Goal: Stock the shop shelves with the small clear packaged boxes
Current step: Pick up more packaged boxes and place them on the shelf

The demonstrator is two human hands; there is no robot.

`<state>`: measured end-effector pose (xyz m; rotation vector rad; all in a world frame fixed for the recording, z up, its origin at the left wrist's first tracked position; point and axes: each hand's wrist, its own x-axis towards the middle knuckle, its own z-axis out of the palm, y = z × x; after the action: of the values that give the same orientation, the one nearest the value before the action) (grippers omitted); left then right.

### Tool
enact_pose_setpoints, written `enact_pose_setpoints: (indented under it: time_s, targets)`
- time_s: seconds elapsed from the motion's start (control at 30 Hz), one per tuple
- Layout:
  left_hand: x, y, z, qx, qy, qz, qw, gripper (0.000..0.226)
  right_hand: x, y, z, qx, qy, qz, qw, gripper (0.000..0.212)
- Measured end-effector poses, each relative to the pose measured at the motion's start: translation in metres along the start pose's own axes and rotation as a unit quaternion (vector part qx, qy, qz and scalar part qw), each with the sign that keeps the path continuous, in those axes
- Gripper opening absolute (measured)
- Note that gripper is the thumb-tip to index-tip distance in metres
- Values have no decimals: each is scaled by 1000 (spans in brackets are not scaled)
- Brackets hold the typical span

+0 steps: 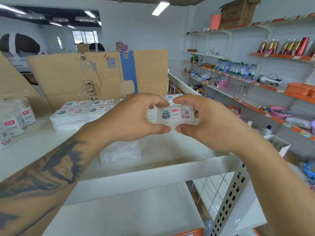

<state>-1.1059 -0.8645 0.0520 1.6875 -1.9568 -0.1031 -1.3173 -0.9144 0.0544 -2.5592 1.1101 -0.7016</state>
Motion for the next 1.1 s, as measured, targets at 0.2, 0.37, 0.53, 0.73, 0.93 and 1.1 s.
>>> enact_pose_setpoints:
  time_s: [0.2, 0.37, 0.53, 0.73, 0.93, 1.1]
  targets:
    - [29, -11, 12, 46, 69, -14, 996, 59, -36, 6, 46, 16, 58, 45, 997, 74]
    - [73, -12, 29, 67, 71, -7, 995, 56, -53, 3, 76, -119, 80, 69, 987, 59]
    - [106, -20, 42, 102, 38, -18, 994, 57, -51, 1, 75, -167, 53, 64, 982, 64]
    - [118, -28, 52, 123, 21, -14, 992, 63, -50, 2, 74, -174, 25, 73, 982, 63]
    - [116, -27, 53, 151, -25, -26, 988, 65, -50, 3, 76, -179, 33, 65, 981, 63]
    - [112, -30, 54, 160, -21, -18, 987, 63, -49, 6, 79, -182, 45, 56, 981, 62]
